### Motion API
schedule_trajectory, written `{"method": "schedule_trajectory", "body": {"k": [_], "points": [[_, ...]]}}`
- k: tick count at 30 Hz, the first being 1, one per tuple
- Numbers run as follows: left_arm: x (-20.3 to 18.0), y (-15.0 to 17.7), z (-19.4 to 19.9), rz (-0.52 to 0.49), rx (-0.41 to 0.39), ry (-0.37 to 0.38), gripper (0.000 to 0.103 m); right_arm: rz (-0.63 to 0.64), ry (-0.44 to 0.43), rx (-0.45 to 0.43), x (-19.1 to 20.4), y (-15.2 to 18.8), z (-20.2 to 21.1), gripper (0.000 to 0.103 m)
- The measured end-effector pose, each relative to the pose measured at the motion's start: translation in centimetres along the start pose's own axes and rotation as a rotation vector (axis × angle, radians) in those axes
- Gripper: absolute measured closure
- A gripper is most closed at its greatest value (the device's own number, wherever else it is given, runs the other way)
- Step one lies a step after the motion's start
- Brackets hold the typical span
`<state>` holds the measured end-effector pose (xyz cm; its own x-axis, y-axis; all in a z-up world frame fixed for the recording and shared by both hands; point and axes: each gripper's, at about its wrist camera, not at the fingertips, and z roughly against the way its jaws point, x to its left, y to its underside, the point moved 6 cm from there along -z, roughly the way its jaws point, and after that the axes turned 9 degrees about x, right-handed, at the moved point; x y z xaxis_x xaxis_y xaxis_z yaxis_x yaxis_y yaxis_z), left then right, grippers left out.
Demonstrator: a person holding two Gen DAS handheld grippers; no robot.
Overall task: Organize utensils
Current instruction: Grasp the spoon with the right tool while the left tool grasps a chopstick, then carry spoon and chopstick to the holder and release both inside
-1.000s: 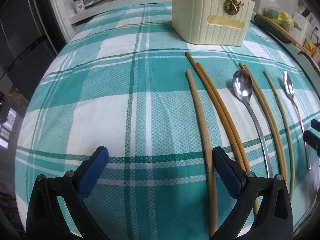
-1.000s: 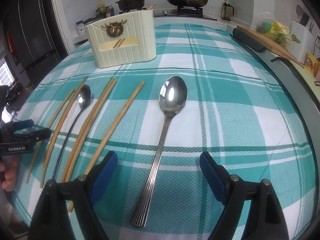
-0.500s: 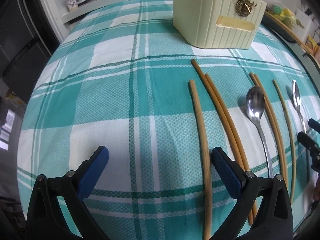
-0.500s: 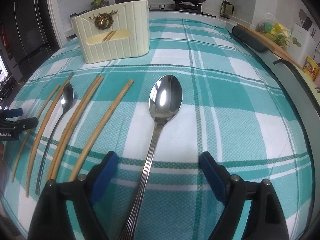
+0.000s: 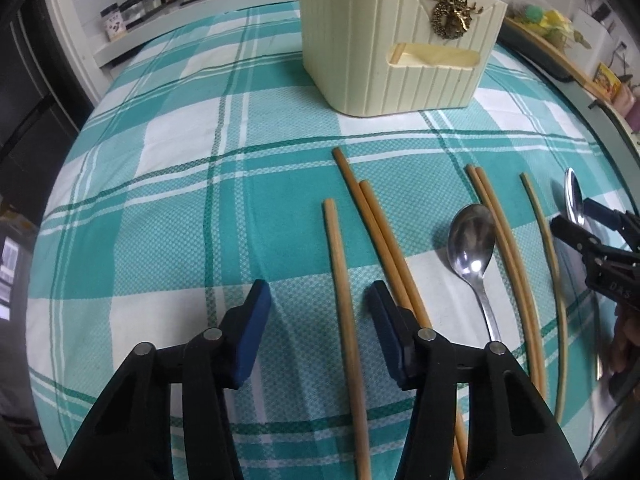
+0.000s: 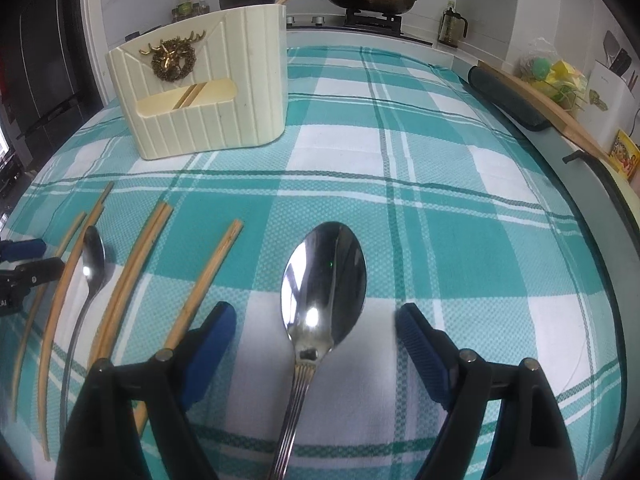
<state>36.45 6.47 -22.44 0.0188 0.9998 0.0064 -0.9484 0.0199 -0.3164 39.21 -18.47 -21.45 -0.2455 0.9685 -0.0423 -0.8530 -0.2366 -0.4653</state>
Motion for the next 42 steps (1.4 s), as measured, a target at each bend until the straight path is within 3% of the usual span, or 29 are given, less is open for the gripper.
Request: {"method": "schedule_trajectory", "body": {"k": [1,3,5,6,10,14,28,42], "points": [[-0.2,-0.1,0.1,-0.004,-0.002,0.004,0.063,-0.007,-0.001,-0.006,-0.1,-0.2,-0.1,0.022],[-0.5,-0.2,0.1,-0.014,-0.01,0.014,0.083,-0.007,-0.002,-0.022,0.1,-0.7,-0.1,0.035],[-0.8,-0.3,0.1,-0.022,-0.019,0.02,0.094,-0.001,0.008,-0.035,0.1,-0.9,0.1,0.058],[-0.8,-0.4,0.1,-0.022,-0.025,0.024,0.096,0.003,0.009,-0.041,0.1,-1.1,0.1,0.061],[-0.5,-0.5,0.6,0.01,-0.045,0.057,0.098,-0.015,-0.03,-0.056,-0.2,-1.1,0.3,0.061],[0.0,-0.4,3.4,0.032,-0.118,0.077,0.098,-0.032,-0.087,-0.113,-0.6,-1.0,2.2,0.061],[1.5,1.2,16.6,0.073,-0.385,0.178,0.098,0.047,-0.206,-0.33,0.5,0.2,14.3,0.061],[0.4,0.5,20.1,0.06,-0.455,0.23,0.098,0.069,-0.215,-0.426,1.8,-1.0,18.8,0.061]]}}
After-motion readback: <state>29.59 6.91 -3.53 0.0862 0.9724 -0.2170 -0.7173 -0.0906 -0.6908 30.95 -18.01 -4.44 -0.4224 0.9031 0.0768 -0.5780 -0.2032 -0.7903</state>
